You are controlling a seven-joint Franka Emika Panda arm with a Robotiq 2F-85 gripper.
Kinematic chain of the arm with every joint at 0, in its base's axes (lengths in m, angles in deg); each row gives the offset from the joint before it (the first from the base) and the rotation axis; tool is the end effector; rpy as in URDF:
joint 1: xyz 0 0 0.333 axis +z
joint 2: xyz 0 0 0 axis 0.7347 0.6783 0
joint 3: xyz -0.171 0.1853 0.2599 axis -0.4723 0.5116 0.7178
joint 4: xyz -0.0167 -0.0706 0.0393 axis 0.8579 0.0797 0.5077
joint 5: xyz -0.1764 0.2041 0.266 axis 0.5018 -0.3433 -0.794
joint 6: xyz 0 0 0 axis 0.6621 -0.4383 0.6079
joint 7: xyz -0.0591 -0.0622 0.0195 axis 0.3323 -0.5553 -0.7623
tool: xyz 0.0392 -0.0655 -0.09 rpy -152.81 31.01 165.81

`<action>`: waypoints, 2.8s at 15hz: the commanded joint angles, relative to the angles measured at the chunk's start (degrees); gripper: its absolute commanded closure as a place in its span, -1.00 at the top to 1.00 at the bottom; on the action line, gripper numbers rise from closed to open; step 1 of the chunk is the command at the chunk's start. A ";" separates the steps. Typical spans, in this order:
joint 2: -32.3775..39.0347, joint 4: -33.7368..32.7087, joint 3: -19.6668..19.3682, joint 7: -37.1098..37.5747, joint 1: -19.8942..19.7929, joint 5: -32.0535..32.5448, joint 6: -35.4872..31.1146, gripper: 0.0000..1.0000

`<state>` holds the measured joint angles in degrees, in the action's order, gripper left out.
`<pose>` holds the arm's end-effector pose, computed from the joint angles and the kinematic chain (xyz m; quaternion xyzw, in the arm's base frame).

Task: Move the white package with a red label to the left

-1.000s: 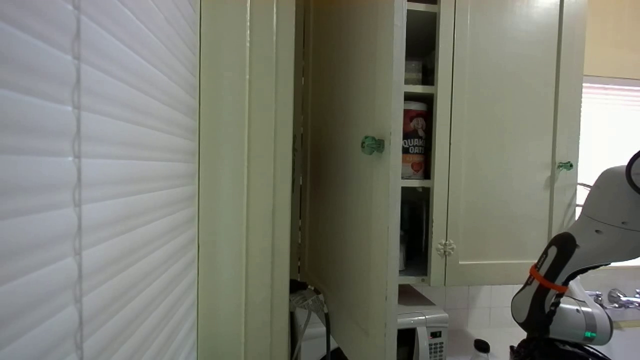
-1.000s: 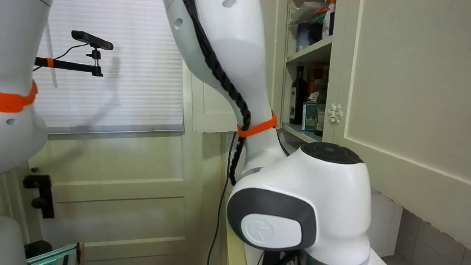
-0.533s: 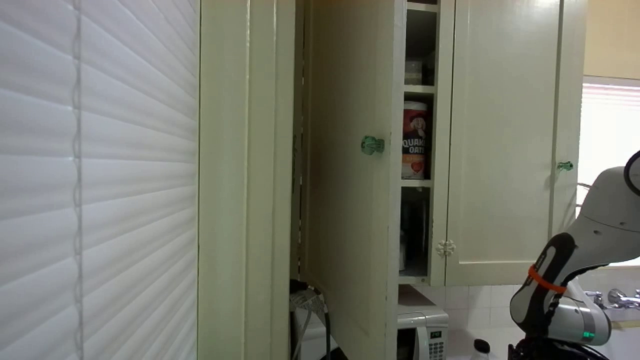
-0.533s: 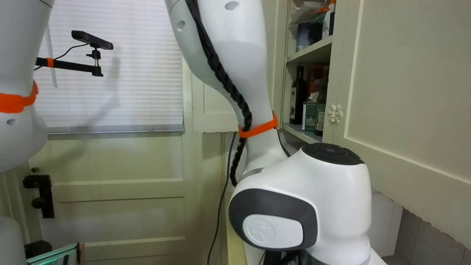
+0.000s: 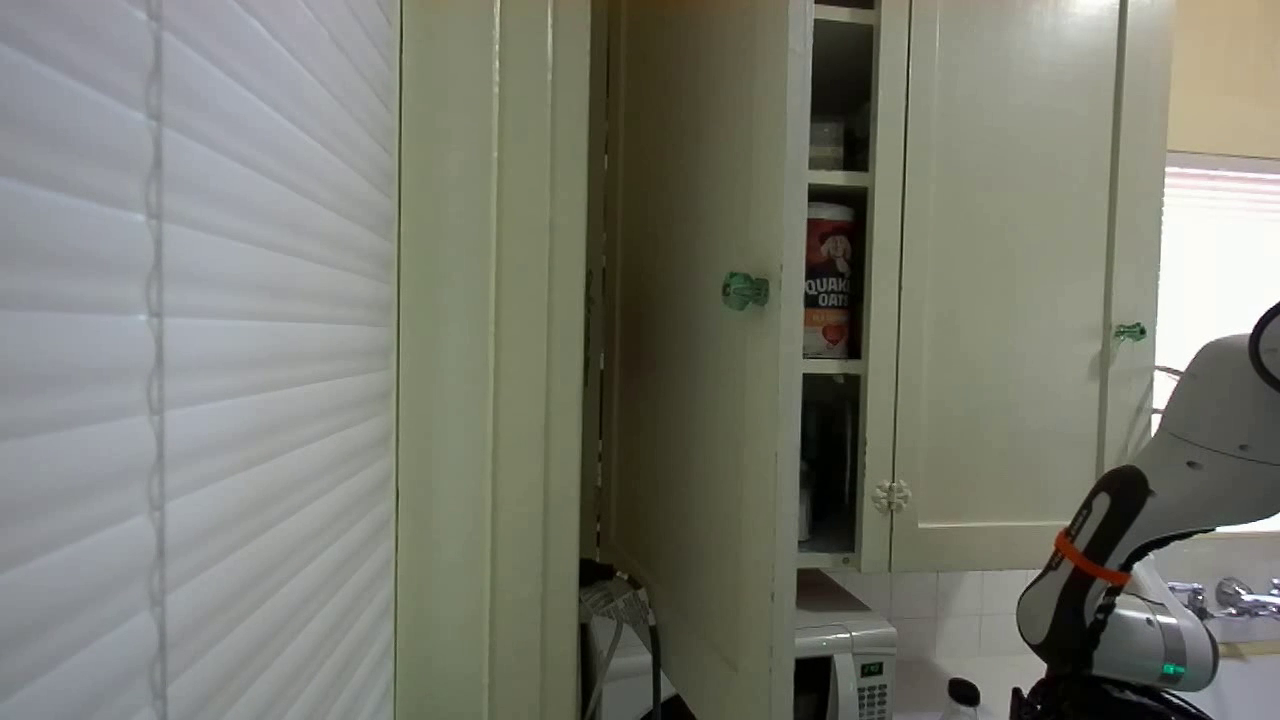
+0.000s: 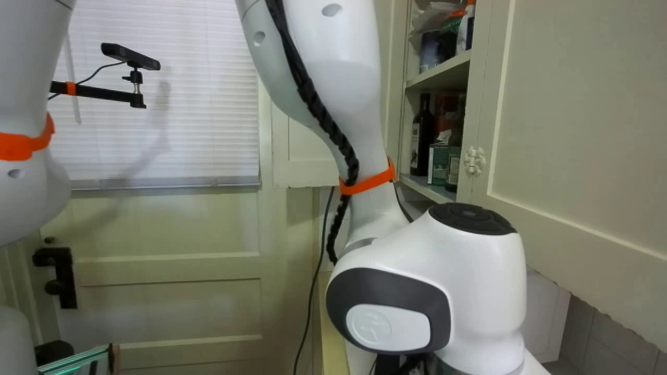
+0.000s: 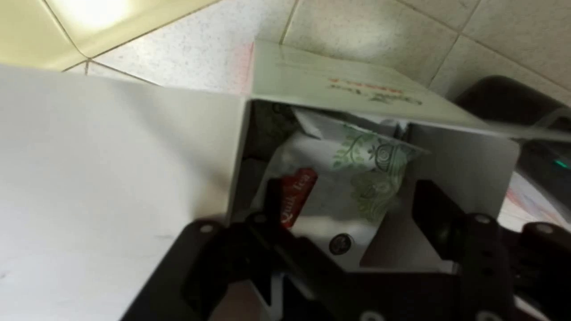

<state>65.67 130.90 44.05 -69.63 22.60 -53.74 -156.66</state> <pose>0.4288 -0.2524 0.2062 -0.8992 0.4291 -0.0851 0.0126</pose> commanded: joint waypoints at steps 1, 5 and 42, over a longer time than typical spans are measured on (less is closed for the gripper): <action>1.73 -0.50 2.79 -2.70 -2.82 -1.24 -2.40 0.16; 1.55 -0.27 5.65 -4.60 -5.61 -1.33 -3.74 -0.11; -30.16 16.59 12.34 -23.30 -13.44 -15.58 7.67 -0.98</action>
<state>42.06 146.08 55.83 -87.74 7.32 -62.92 -153.12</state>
